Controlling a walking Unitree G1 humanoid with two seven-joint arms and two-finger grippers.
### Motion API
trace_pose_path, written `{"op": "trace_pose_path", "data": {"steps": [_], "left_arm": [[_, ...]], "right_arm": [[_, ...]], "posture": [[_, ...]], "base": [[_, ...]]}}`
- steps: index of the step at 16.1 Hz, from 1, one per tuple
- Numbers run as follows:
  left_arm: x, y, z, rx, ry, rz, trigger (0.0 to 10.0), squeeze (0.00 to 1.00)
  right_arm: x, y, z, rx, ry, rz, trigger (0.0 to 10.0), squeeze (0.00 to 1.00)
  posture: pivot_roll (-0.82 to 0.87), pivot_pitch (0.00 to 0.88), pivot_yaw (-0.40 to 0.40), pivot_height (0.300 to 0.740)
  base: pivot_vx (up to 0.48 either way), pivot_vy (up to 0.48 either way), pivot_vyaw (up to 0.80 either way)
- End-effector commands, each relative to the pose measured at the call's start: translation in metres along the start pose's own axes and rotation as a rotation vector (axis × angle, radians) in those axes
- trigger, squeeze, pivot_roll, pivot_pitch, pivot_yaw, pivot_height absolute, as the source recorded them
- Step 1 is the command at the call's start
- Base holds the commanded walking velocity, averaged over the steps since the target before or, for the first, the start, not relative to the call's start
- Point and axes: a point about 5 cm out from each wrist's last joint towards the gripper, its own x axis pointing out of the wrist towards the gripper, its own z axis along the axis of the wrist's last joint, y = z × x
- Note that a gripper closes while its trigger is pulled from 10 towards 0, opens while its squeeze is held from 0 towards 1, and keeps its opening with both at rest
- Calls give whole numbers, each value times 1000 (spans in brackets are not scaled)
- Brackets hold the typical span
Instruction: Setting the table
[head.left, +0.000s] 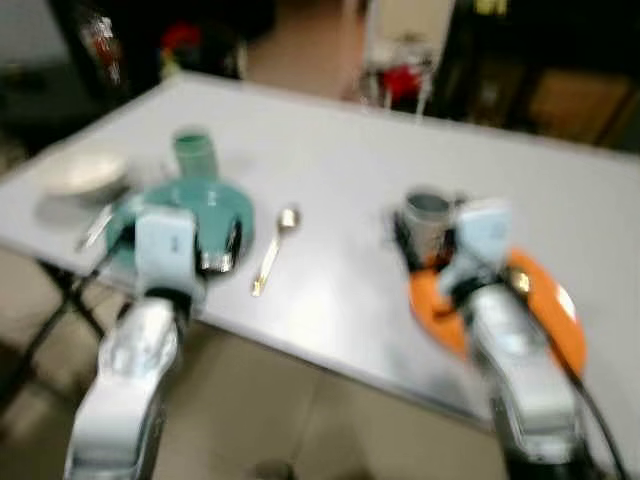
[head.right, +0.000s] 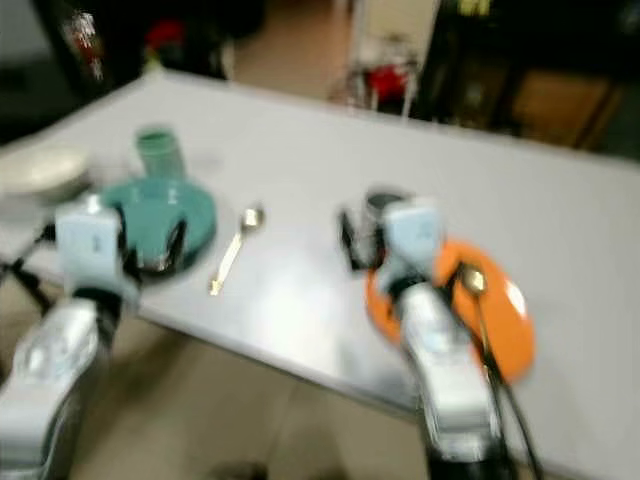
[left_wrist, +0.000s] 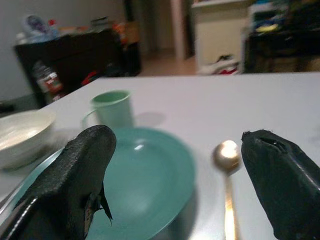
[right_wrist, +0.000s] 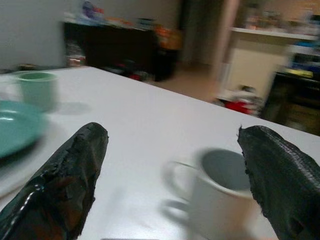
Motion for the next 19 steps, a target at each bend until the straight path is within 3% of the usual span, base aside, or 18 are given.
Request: {"op": "trace_pose_path", "data": {"steps": [1, 10, 19], "left_arm": [[-1, -1, -1, -4, 8, -1, 10000, 0], [-4, 0, 0, -21, 14, -6, 10000, 0], [-8, 12, 1, 26, 20, 3, 10000, 0]], "right_arm": [[2, -6, 3, -8, -21, -28, 10000, 1000], [6, -6, -3, 56, 6, -35, 10000, 1000], [5, 5, -12, 102, 43, -4, 10000, 1000]], "posture": [[47, 0, -3, 740], [59, 0, -12, 740], [116, 0, -14, 740]], "base": [[0, 0, 800], [0, 324, 800], [0, 405, 800]]}}
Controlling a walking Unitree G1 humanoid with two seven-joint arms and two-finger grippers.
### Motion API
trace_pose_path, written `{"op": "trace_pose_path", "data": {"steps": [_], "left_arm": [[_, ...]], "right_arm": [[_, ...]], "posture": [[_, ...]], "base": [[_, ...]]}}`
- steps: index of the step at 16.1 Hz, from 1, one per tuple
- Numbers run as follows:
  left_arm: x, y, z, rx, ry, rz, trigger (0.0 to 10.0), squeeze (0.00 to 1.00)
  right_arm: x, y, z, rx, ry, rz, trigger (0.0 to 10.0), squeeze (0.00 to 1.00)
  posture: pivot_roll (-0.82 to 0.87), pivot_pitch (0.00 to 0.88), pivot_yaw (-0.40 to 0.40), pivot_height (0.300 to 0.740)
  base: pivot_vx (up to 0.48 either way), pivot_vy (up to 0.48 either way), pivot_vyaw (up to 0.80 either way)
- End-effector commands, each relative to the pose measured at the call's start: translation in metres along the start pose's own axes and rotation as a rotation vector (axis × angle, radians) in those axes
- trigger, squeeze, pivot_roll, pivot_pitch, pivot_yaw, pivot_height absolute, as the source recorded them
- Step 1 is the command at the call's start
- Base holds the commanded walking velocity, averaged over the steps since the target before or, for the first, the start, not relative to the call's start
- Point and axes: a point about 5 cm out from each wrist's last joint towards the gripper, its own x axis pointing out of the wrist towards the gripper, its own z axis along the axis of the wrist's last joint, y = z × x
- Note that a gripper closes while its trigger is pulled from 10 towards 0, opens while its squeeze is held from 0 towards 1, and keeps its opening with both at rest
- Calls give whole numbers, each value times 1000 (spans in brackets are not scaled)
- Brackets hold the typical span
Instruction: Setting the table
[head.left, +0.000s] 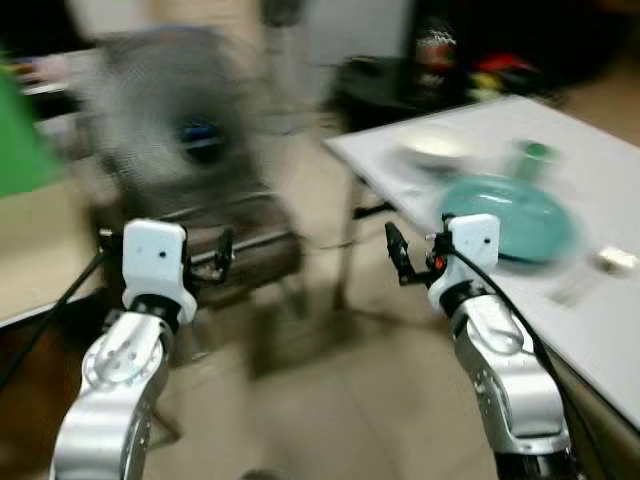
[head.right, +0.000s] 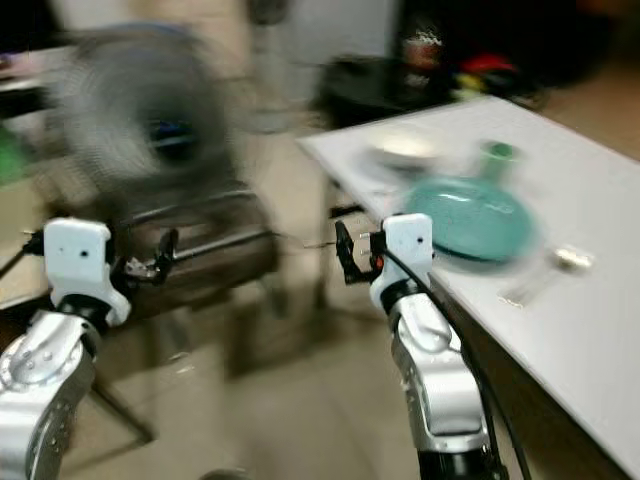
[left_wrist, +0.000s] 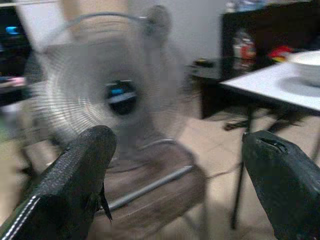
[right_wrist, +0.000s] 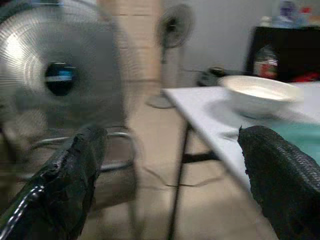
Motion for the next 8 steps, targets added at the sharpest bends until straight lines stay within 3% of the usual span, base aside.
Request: {"op": "trace_pose_path", "data": {"steps": [1, 8], "left_arm": [[-2, 6, 0, 20, 5, 12, 10000, 0], [3, 12, 4, 53, 3, -13, 10000, 0]], "right_arm": [[3, 10, 7, 13, -31, 36, 10000, 1000], [7, 13, 2, 45, -29, 21, 10000, 1000]], "posture": [[125, 0, -10, 740], [135, 0, 22, 740]], "base": [[0, 412, 800], [0, 406, 800]]}}
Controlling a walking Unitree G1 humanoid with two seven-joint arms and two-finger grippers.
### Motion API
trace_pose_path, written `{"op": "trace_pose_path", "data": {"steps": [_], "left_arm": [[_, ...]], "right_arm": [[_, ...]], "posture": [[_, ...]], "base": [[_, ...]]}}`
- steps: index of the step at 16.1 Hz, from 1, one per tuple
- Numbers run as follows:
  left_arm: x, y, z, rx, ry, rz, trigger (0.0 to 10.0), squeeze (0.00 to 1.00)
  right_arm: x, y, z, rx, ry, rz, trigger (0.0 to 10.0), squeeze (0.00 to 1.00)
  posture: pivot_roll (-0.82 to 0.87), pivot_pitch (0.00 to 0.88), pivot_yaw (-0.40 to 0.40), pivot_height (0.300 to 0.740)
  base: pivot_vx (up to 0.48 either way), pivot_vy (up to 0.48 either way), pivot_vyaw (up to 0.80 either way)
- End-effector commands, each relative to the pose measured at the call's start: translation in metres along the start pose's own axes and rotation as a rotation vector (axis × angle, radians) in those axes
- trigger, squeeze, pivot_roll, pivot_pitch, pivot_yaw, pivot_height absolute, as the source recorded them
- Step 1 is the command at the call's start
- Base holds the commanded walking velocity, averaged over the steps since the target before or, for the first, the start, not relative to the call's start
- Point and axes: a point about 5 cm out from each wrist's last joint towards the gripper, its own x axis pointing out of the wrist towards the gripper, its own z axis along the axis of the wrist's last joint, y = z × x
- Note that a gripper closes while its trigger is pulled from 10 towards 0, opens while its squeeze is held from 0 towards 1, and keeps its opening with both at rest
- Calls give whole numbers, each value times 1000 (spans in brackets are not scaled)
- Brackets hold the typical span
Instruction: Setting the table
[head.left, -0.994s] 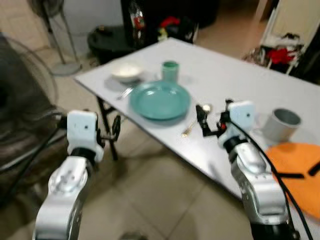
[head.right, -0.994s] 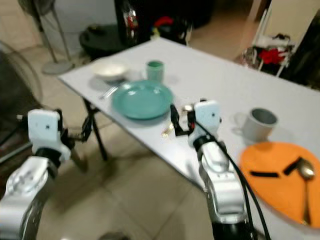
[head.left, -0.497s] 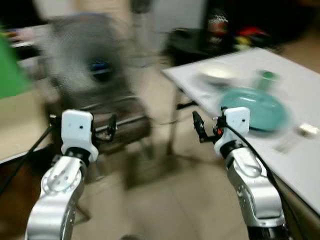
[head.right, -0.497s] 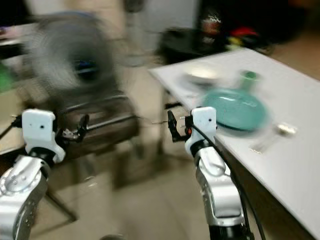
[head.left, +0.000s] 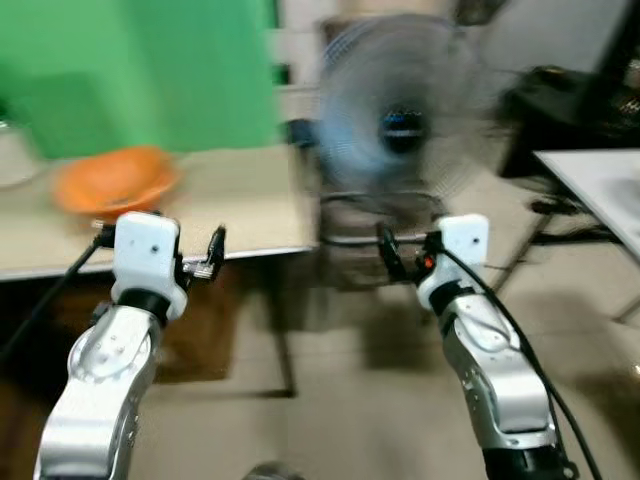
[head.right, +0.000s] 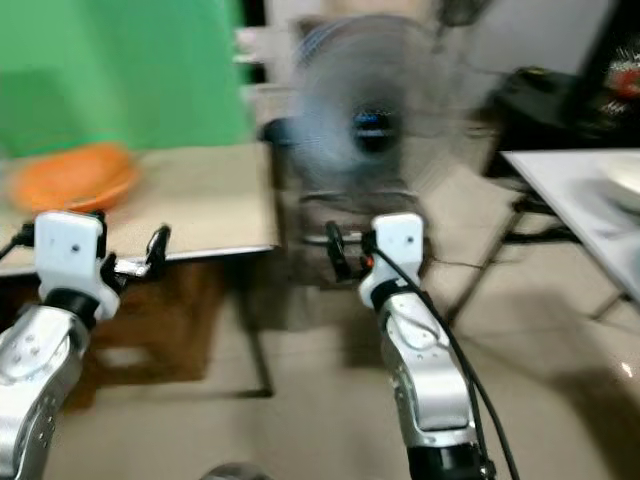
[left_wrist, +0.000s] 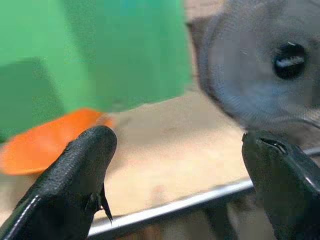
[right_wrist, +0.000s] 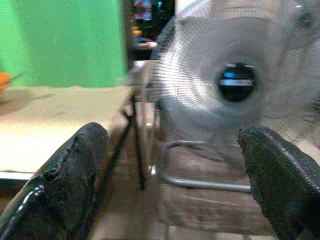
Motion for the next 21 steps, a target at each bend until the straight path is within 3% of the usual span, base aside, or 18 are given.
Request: {"op": "trace_pose_path", "data": {"steps": [1, 5, 11, 14, 17, 21], "left_arm": [[1, 4, -2, 5, 16, 9, 10000, 0], [5, 5, 3, 12, -9, 26, 10000, 0], [5, 10, 0, 33, 7, 44, 10000, 0], [5, 9, -2, 31, 14, 42, 10000, 0], [6, 7, -3, 22, 18, 42, 10000, 0], [7, -8, -11, -10, 22, -81, 10000, 0]], "right_arm": [[2, 7, 5, 19, -24, 23, 10000, 1000], [5, 10, 5, 20, -28, 48, 10000, 1000], [12, 11, 7, 12, -36, 59, 10000, 1000], [17, 10, 10, 2, -48, 49, 10000, 1000], [19, 2, 7, 16, -26, 5, 10000, 1000], [17, -8, 4, -25, -9, -63, 10000, 1000]], "posture": [[135, 0, 23, 740], [145, 0, 18, 740], [157, 0, 8, 740], [161, 0, -7, 740], [155, 0, -6, 740], [132, 0, 17, 740]], "base": [[0, 405, 800], [0, 203, 800], [0, -480, 800], [0, -104, 771], [0, 0, 0], [0, 0, 0]]}}
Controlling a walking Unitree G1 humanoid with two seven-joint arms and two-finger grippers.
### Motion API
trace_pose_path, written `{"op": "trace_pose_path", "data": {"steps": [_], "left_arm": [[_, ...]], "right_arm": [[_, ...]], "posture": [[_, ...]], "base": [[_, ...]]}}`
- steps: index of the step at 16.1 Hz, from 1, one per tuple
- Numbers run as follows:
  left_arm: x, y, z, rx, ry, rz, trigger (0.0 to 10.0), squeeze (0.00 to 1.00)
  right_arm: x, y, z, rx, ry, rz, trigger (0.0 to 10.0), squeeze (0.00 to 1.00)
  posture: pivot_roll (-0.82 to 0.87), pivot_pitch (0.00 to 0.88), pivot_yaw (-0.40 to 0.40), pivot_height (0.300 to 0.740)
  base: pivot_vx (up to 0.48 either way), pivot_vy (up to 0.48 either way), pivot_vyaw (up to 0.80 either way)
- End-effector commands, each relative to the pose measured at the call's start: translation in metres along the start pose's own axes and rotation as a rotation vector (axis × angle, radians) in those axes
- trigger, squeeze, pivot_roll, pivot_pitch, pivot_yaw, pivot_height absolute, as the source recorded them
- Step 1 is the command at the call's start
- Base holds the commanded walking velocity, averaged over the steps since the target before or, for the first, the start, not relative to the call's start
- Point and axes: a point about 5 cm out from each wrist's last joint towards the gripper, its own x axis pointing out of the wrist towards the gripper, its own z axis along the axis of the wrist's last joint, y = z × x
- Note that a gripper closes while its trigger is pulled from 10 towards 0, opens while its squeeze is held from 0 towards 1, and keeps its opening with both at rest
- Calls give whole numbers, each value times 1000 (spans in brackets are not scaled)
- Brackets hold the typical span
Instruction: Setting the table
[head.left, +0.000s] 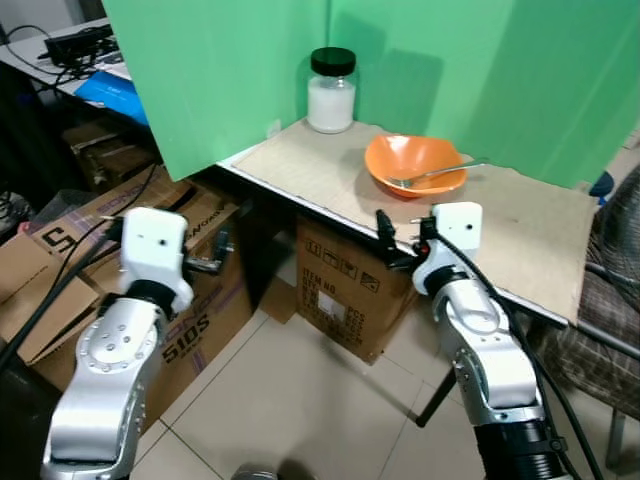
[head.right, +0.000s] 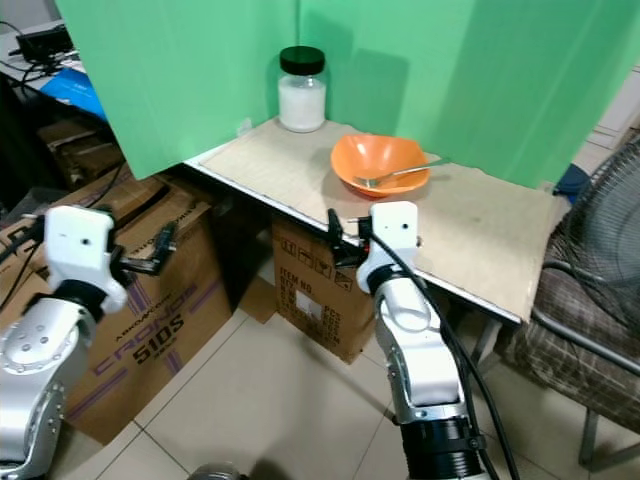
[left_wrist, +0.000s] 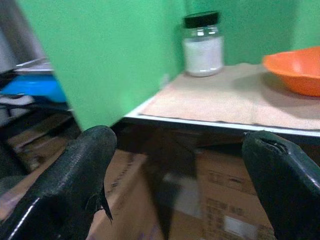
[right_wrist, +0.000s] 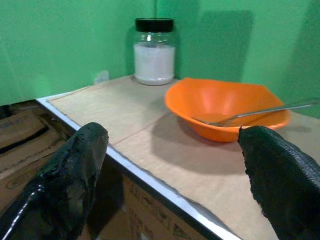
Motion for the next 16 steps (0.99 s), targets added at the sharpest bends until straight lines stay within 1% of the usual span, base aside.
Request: {"op": "trace_pose_path", "data": {"steps": [1, 3, 4, 5, 8, 10, 12, 16], "left_arm": [[-2, -8, -6, -19, 9, -56, 10000, 0], [-6, -13, -15, -18, 21, -110, 10000, 0], [-11, -15, -20, -12, 26, -140, 10000, 0], [-13, -14, -22, -14, 28, -133, 10000, 0], [-16, -10, -26, -8, 34, -97, 10000, 0], [-17, -10, -25, -6, 27, -97, 10000, 0], [-17, -8, -23, 6, 22, -95, 10000, 0], [-14, -6, -21, 14, 14, -91, 10000, 0]], "right_arm": [[0, -6, -1, 1, 20, -34, 10000, 1000], [-1, -8, -3, 20, 29, -57, 10000, 1000], [-1, -8, -2, 9, 21, -61, 10000, 1000], [-2, -8, -1, 7, 13, -63, 10000, 1000], [-2, -9, 0, 21, 2, -65, 10000, 1000], [-2, -9, -1, 28, 6, -69, 10000, 1000], [0, -6, 0, 31, -3, -55, 10000, 1000], [1, -5, 1, 35, -12, -50, 10000, 1000]], "posture": [[130, 0, 17, 740], [129, 0, 19, 740], [124, 0, 16, 740], [124, 0, 15, 740], [132, 0, 5, 740], [137, 0, 3, 740], [140, 0, 4, 740], [152, 0, 10, 740]], "base": [[0, 0, 0], [261, 0, -659], [322, 0, -800], [326, 0, -675], [333, 0, 0], [347, 0, 0], [356, 0, 0], [373, 0, 0]]}}
